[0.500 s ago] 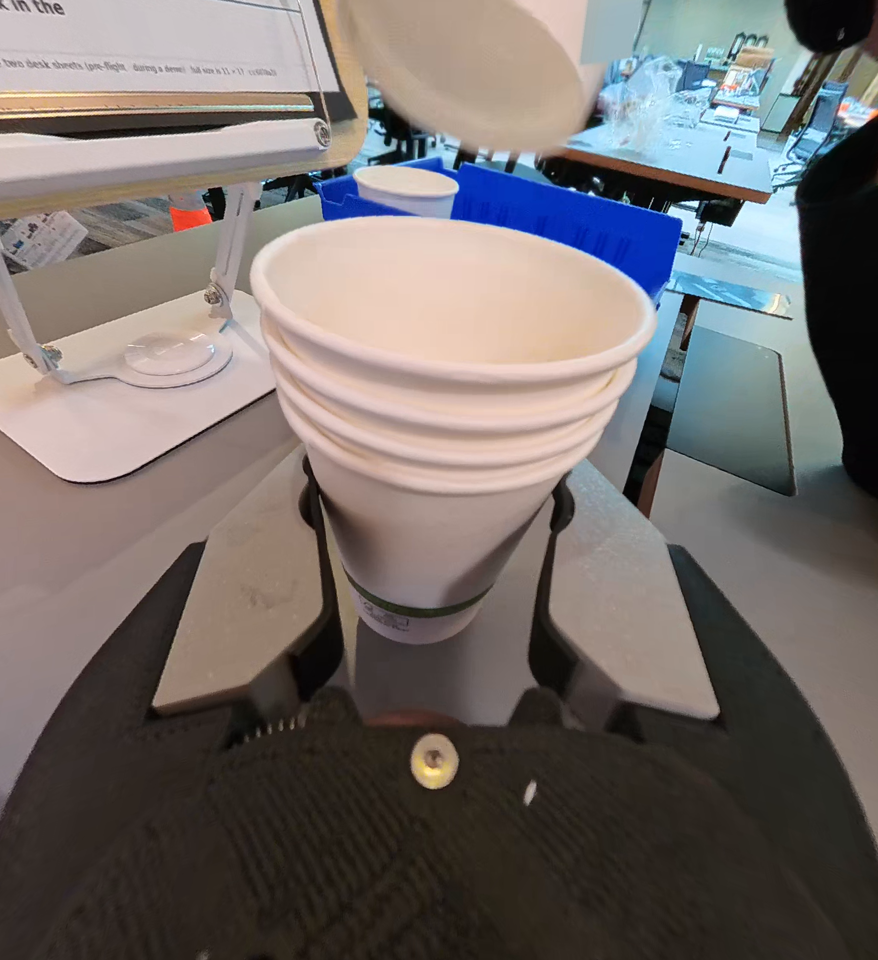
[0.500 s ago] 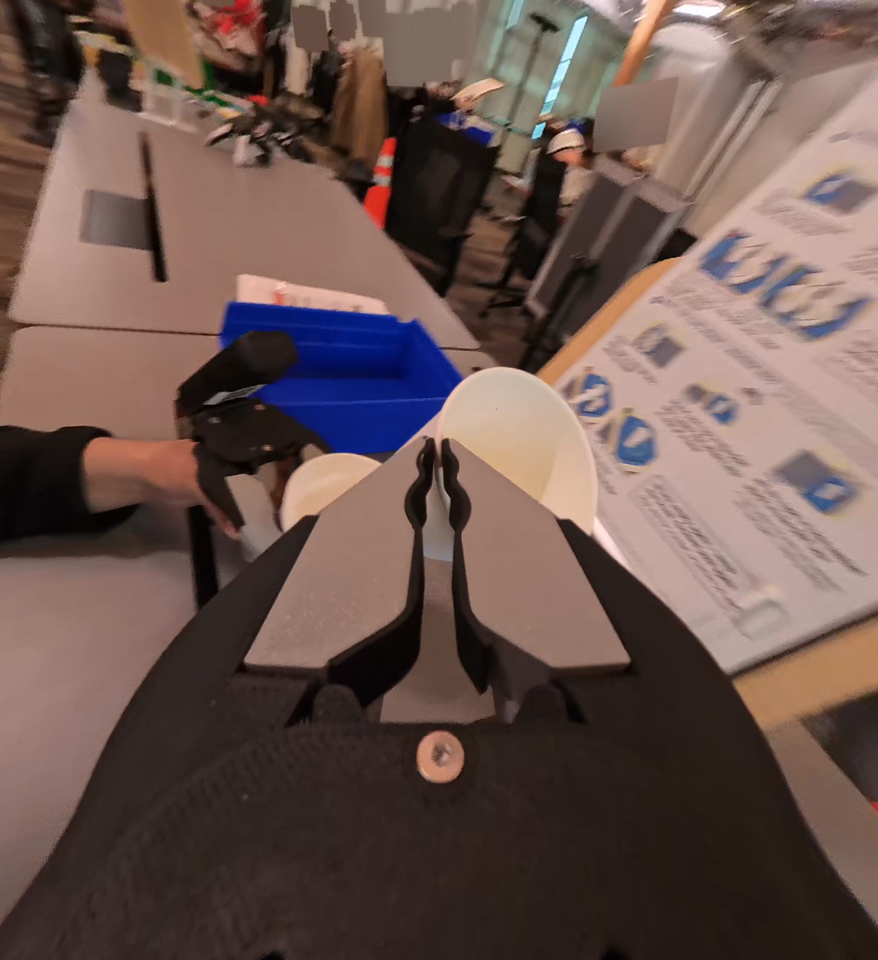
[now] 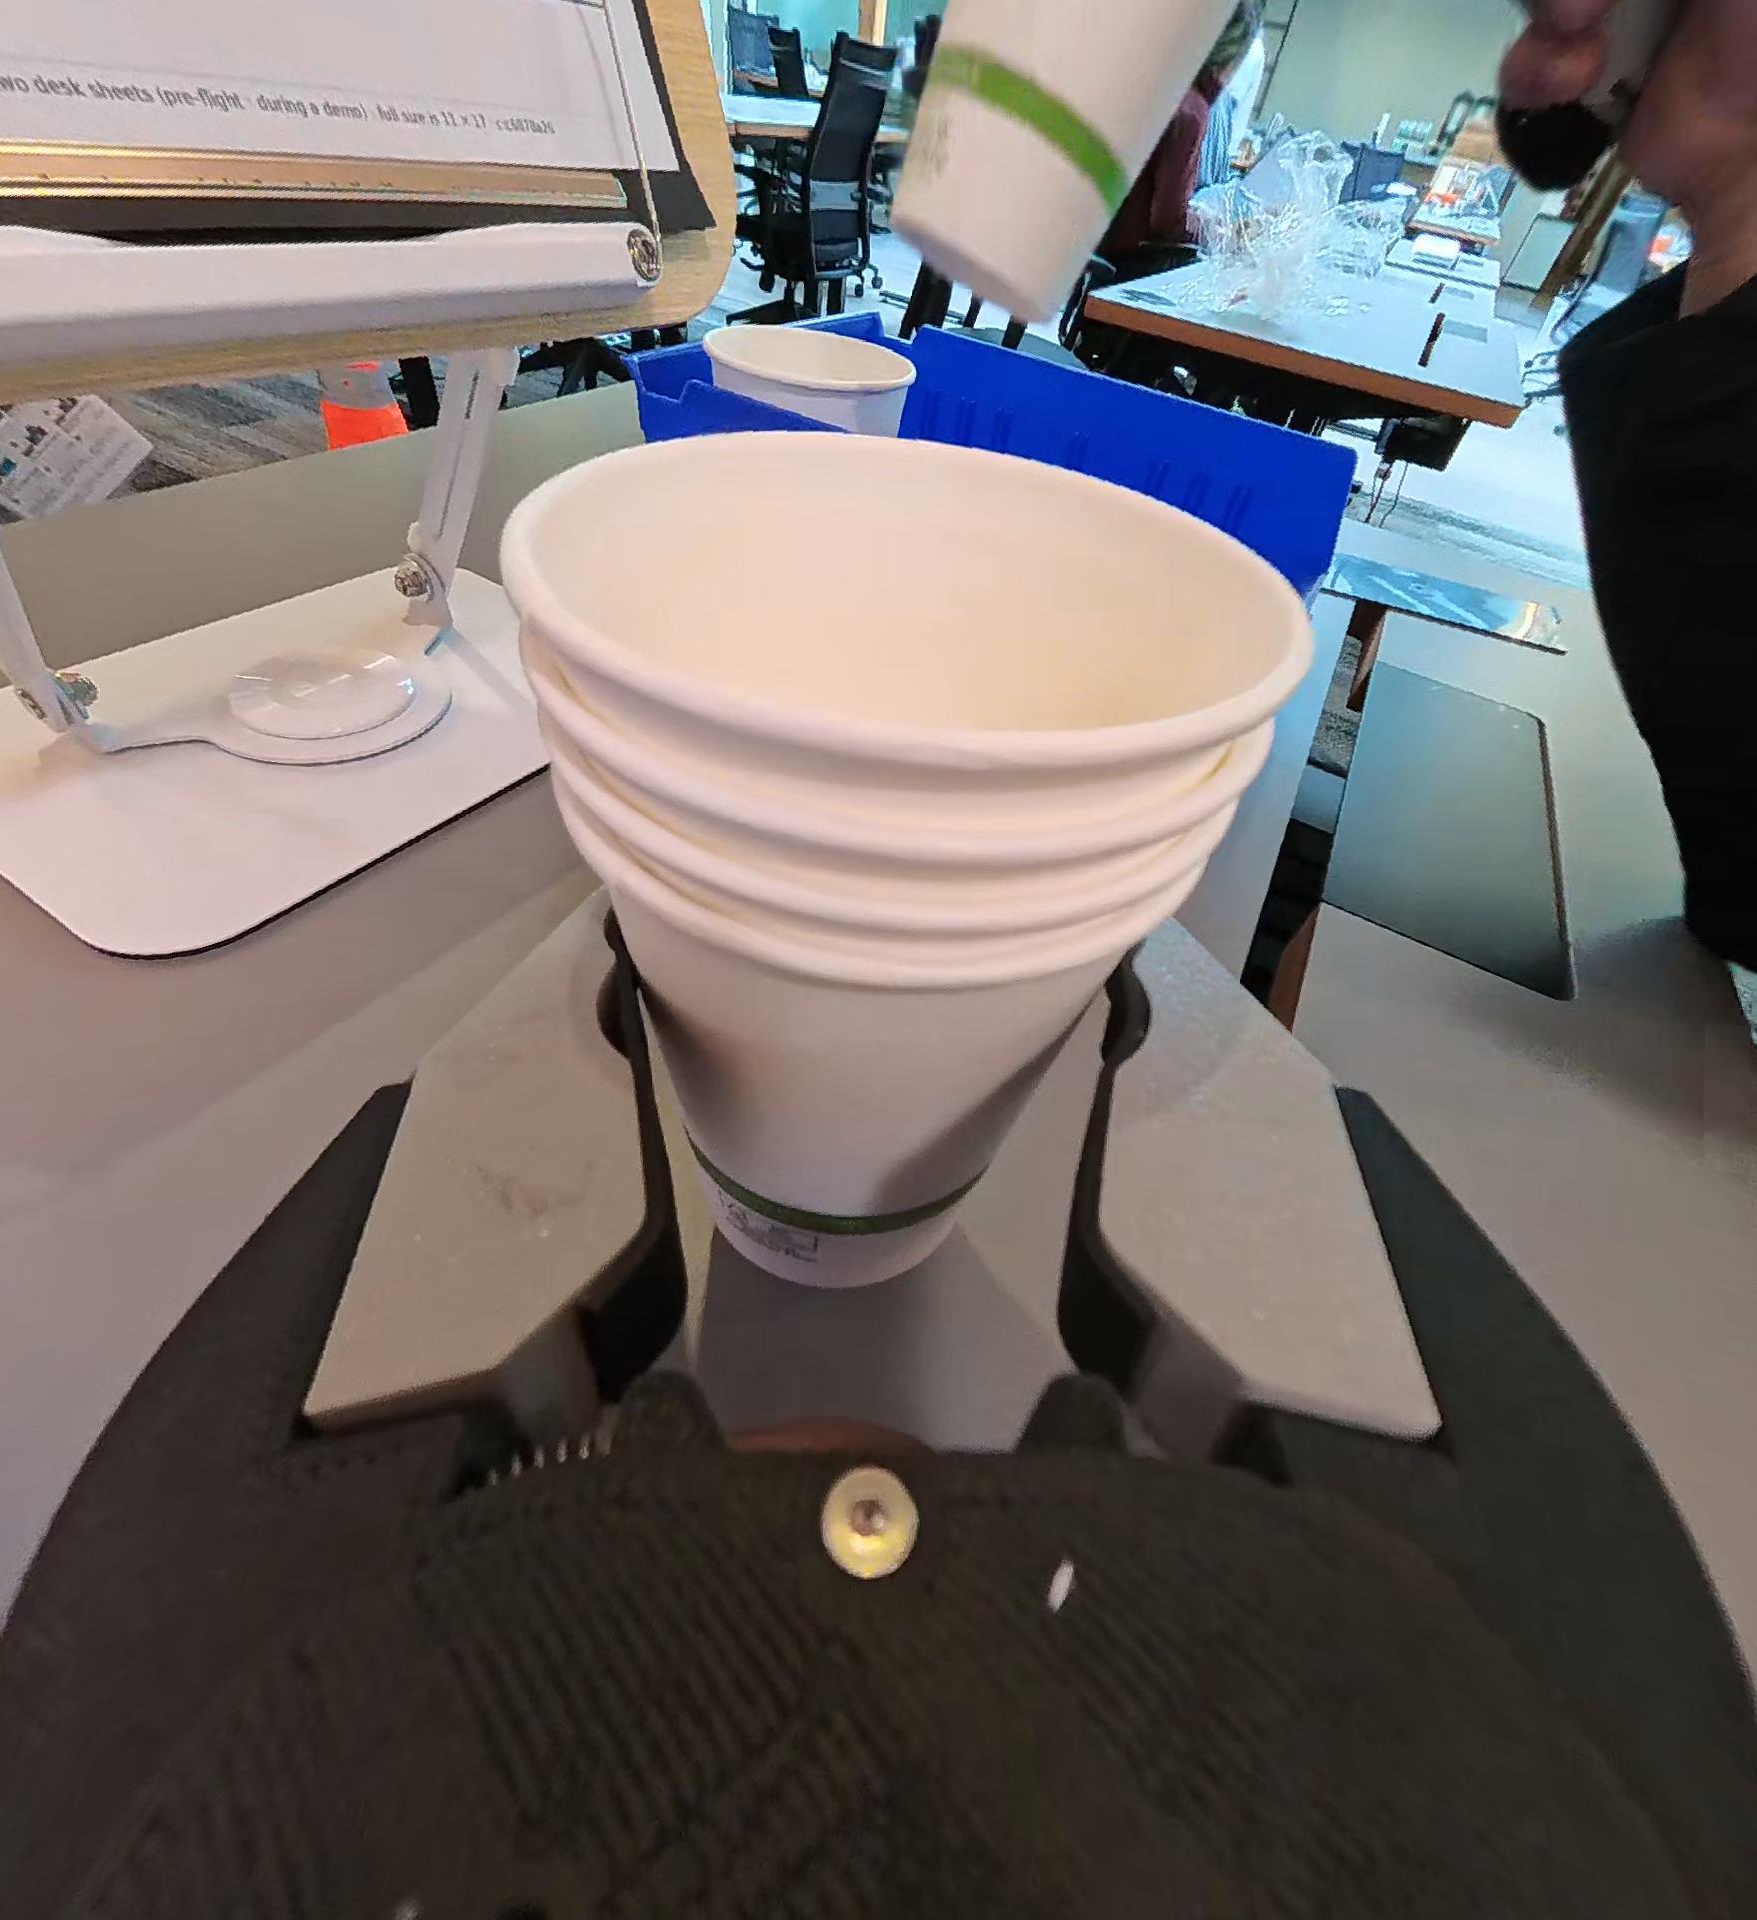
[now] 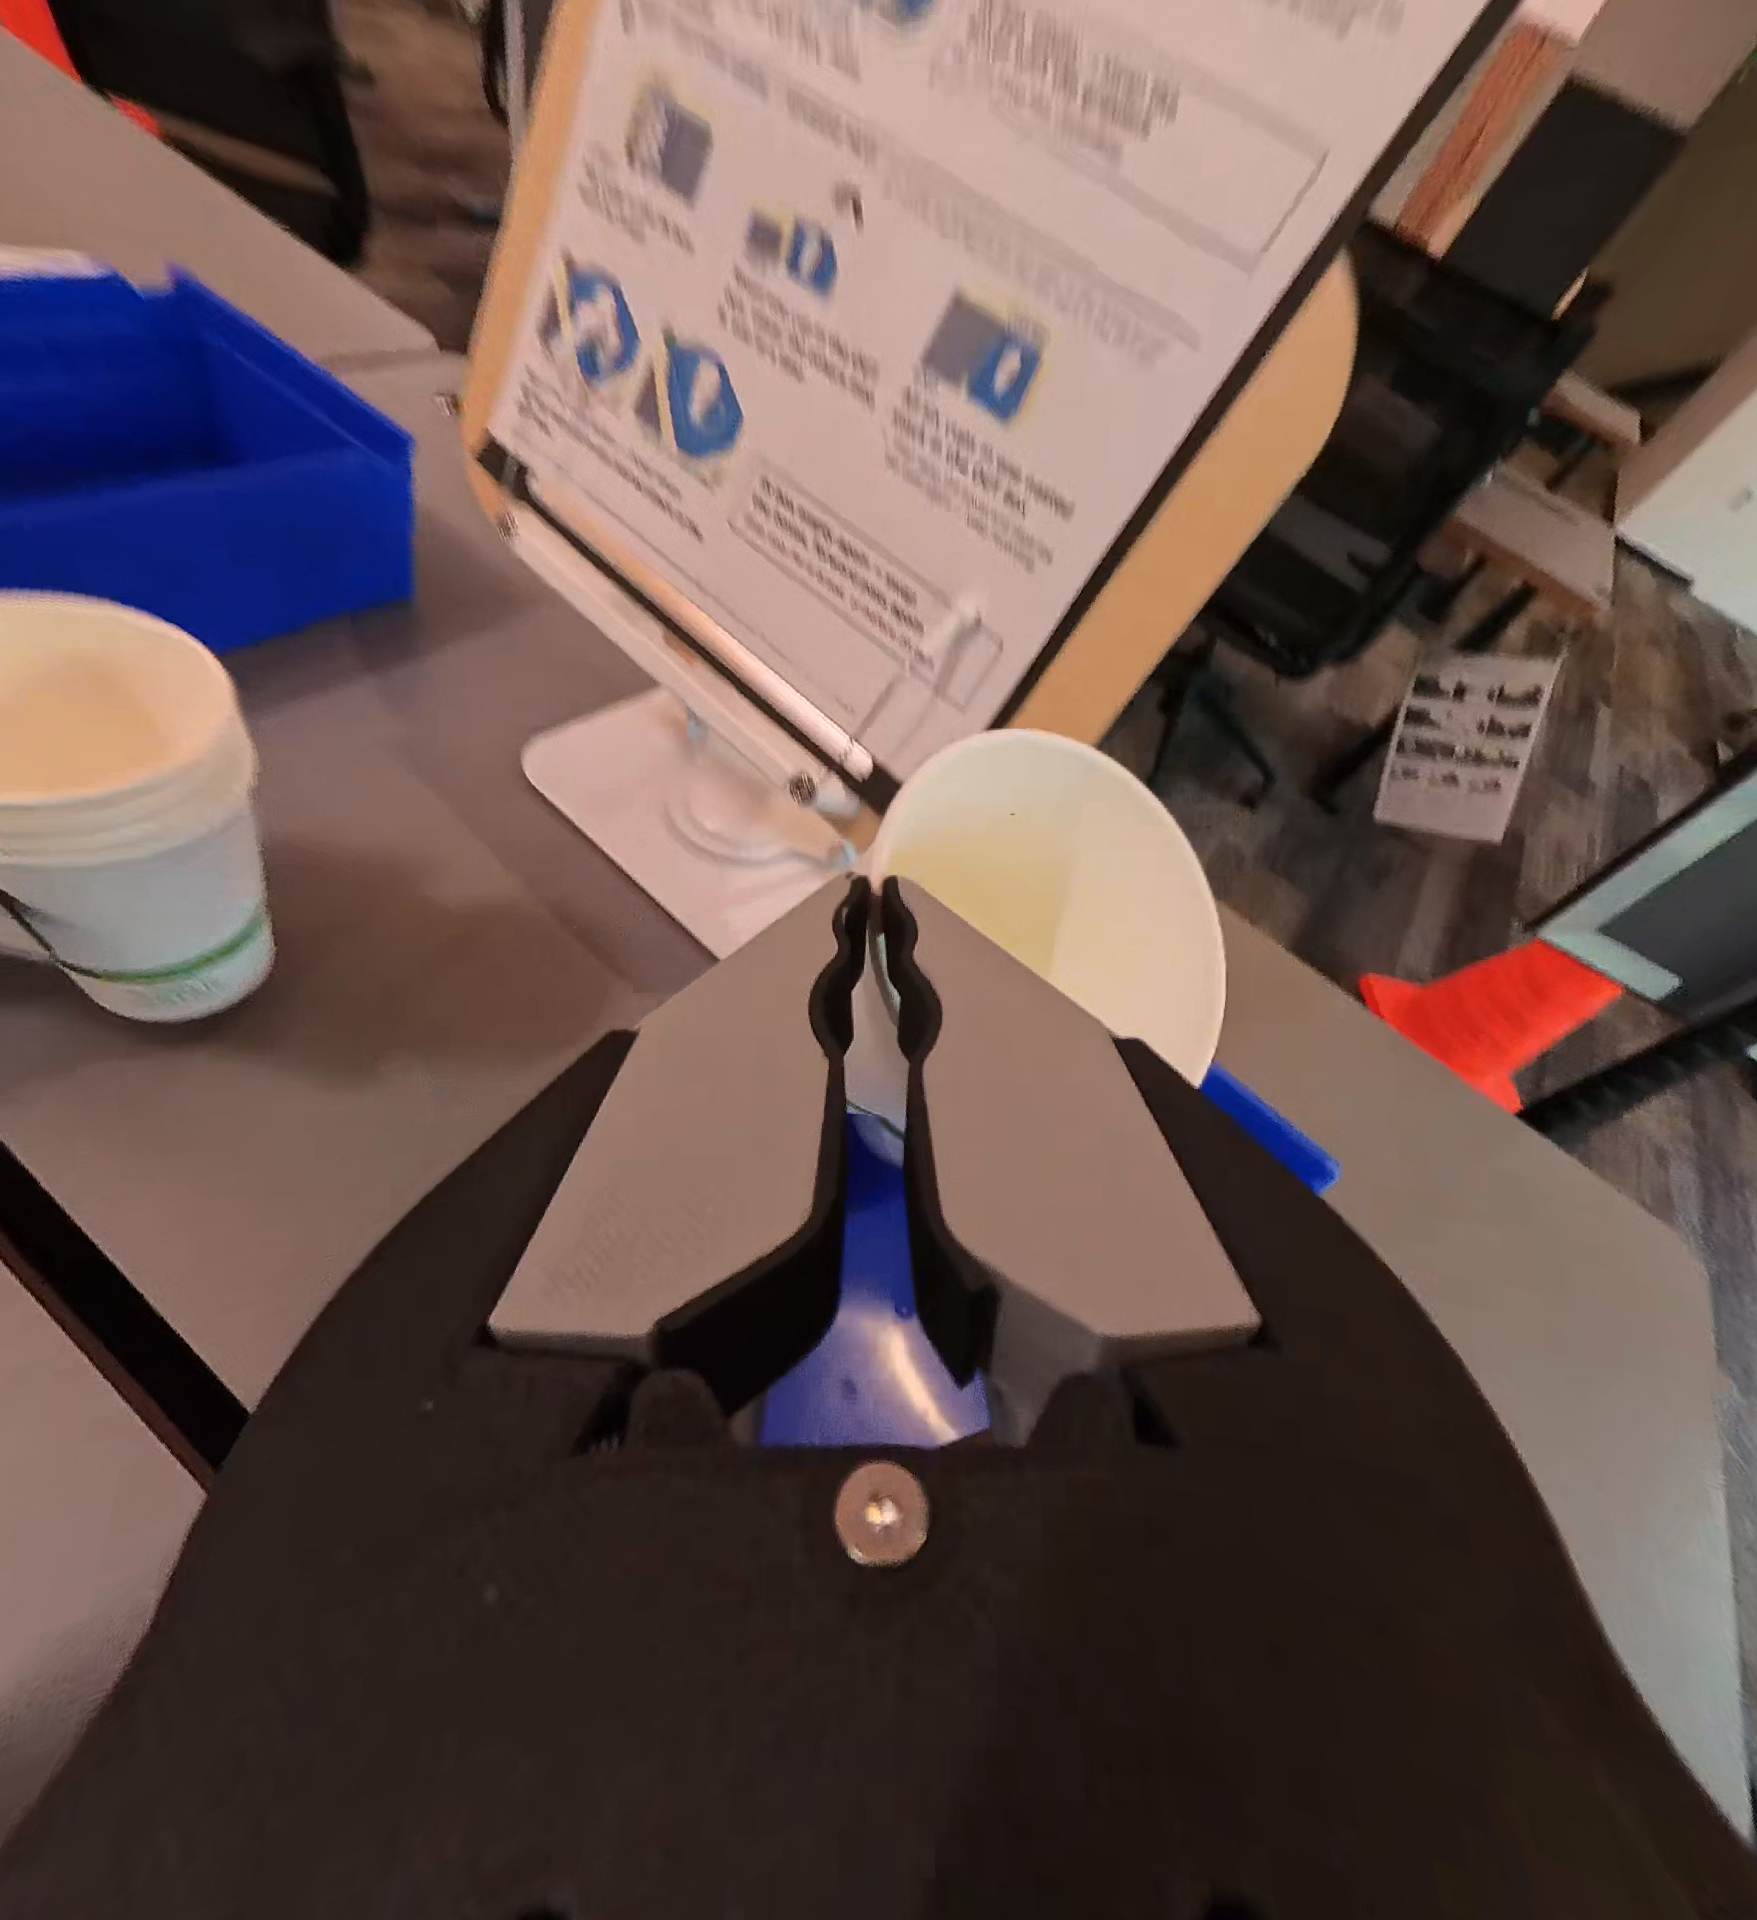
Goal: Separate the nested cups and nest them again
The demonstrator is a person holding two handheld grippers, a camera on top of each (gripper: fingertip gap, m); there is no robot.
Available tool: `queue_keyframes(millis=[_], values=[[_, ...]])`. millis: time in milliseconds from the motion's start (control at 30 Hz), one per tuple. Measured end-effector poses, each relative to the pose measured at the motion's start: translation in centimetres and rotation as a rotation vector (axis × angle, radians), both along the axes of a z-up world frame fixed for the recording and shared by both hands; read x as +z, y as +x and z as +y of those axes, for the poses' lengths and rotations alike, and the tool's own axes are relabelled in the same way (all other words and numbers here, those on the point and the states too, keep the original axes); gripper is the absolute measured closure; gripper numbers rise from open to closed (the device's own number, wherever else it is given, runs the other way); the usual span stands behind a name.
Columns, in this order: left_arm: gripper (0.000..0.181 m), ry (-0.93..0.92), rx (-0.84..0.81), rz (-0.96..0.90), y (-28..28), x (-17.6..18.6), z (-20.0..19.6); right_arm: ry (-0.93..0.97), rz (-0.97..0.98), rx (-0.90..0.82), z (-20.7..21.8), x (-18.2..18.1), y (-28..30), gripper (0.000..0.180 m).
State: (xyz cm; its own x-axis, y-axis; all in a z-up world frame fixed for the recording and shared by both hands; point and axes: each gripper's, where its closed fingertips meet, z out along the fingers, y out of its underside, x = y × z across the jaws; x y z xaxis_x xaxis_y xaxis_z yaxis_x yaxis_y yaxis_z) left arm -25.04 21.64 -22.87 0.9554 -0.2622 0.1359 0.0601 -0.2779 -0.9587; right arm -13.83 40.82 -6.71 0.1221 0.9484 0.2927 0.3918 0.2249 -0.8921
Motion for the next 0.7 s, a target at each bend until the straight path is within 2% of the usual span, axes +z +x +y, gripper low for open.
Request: queue_keyframes(millis=[167,400,600,700], values=[[0.092,0.013,0.002,-0.001,0.0,0.4,-0.1,0.086,-0.186,-0.046,1.0,-5.7,-0.1,0.18],[0.092,0.015,-0.003,-0.004,0.2,0.5,0.0,0.081,-0.328,-0.048,1.6,-12.2,-0.6,0.179],[0.092,0.016,-0.011,-0.006,0.3,0.5,-0.1,0.079,-0.369,-0.023,1.6,-14.9,-1.9,0.178],[0.092,0.018,-0.016,-0.011,0.5,0.7,-0.1,0.08,-0.352,-0.041,1.6,-14.3,-1.7,0.17]])
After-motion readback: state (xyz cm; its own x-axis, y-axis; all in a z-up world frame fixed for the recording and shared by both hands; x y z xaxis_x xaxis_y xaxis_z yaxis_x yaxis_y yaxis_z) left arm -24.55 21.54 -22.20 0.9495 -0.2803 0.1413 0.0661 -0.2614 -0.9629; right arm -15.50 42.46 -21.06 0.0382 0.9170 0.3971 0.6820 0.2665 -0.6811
